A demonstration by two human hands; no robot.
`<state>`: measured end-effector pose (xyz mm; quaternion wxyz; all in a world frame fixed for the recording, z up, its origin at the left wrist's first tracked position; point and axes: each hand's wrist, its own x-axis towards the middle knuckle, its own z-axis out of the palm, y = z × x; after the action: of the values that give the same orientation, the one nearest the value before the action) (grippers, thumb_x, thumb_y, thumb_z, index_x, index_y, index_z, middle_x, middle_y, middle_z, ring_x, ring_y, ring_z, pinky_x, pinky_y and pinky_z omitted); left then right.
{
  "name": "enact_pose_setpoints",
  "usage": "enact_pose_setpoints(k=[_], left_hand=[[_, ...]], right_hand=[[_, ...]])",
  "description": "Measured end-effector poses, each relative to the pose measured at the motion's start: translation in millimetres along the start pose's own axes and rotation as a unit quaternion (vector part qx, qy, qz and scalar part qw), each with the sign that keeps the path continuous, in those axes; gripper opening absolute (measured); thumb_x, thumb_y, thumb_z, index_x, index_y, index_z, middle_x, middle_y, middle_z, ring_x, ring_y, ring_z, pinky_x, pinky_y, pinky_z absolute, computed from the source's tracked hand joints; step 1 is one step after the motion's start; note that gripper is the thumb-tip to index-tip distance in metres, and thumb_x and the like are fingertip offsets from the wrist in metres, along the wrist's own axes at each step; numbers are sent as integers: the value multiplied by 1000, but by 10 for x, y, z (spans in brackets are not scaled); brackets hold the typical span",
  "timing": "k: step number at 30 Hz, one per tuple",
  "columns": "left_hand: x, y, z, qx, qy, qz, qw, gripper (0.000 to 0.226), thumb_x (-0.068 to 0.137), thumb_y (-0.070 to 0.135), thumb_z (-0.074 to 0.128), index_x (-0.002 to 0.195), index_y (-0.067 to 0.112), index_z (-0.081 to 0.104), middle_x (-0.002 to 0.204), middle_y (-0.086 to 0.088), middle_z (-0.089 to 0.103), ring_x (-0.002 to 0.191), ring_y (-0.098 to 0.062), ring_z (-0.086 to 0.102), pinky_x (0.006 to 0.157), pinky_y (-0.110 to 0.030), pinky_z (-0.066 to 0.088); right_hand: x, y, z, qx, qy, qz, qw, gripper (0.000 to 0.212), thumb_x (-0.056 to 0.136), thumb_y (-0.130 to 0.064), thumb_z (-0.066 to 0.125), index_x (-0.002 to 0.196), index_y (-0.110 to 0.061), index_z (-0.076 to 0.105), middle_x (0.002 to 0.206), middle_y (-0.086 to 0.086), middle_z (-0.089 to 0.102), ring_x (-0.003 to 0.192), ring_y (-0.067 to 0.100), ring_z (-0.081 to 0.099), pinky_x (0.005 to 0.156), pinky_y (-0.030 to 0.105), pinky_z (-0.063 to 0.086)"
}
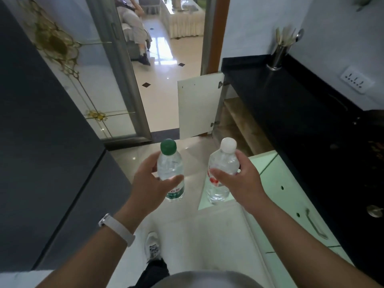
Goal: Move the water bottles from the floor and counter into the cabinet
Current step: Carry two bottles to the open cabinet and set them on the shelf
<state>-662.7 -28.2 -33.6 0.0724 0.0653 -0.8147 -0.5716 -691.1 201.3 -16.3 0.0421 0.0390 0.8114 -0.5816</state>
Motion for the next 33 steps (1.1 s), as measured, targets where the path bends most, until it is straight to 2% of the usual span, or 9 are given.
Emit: enact_pose_setpoints(k=[5, 8, 13, 17, 21, 25, 29, 31, 33], left_hand=[[758, -271, -489, -5, -52, 2, 999, 63, 71, 20, 89, 126, 30, 60, 117, 7, 66, 105, -9, 64, 79, -16, 54], [1191, -379, -770, -4, -64, 13, 998, 65, 69, 23, 89, 128, 29, 61, 116, 7, 66, 105, -9, 63, 85, -25, 56], [1760, -449, -1112, -9, -86, 36, 996, 60, 72, 20, 88, 124, 29, 62, 112, 11, 66, 99, -2, 63, 79, -19, 50], [2099, -505, -1230, -18, -98, 37, 994, 59, 73, 24, 86, 126, 31, 60, 114, 9, 67, 101, -3, 64, 81, -23, 51], [2392, -502, -1245, -36, -104, 33, 993, 52, 76, 24, 86, 120, 35, 62, 111, 12, 68, 99, 0, 64, 79, -19, 50], [2779, -551, -1149, -25, -119, 13, 993, 55, 76, 21, 86, 124, 31, 62, 112, 10, 68, 101, -4, 66, 84, -26, 54], [3279, -591, -943, -5, -125, 14, 992, 53, 75, 23, 86, 121, 33, 63, 110, 8, 69, 100, -8, 68, 85, -32, 57], [3553, -550, -795, 3, -133, 9, 991, 50, 75, 22, 85, 119, 33, 62, 110, 8, 69, 99, -8, 68, 83, -29, 56], [3832, -460, -617, 13, -146, 3, 989, 48, 78, 16, 84, 117, 31, 62, 107, 8, 70, 95, -4, 68, 78, -19, 54]], right_hand=[[493, -353, 617, -39, 41, 9, 998, 65, 66, -46, 83, 124, -34, 56, 113, -10, 64, 105, 14, 62, 92, 46, 55], [769, -594, 951, -53, 51, -3, 997, 53, 73, -36, 83, 119, -31, 58, 107, -11, 65, 99, 9, 62, 91, 42, 56], [1053, -829, 1336, -61, 68, -15, 996, 48, 71, -41, 82, 113, -37, 58, 101, -15, 66, 95, 7, 65, 86, 37, 58], [1287, -928, 1467, -59, 54, -10, 997, 43, 76, -35, 81, 113, -35, 59, 100, -14, 67, 94, 6, 66, 87, 34, 58], [1592, -911, 1545, -52, 61, -7, 997, 39, 75, -35, 81, 106, -42, 59, 96, -20, 67, 92, 2, 65, 85, 34, 58], [1978, -828, 1593, -32, 67, 8, 997, 38, 74, -36, 80, 108, -37, 61, 97, -12, 69, 91, 7, 67, 85, 40, 59], [2494, -715, 1565, -6, 72, 18, 997, 33, 75, -29, 82, 103, -36, 65, 95, -14, 71, 88, 5, 68, 85, 42, 59], [2799, -641, 1519, 4, 85, 27, 996, 34, 75, -28, 82, 102, -37, 64, 94, -15, 71, 87, 4, 68, 85, 41, 59], [3101, -598, 1440, 16, 99, 36, 994, 35, 74, -30, 82, 101, -40, 62, 94, -16, 70, 89, 2, 67, 85, 38, 59]])
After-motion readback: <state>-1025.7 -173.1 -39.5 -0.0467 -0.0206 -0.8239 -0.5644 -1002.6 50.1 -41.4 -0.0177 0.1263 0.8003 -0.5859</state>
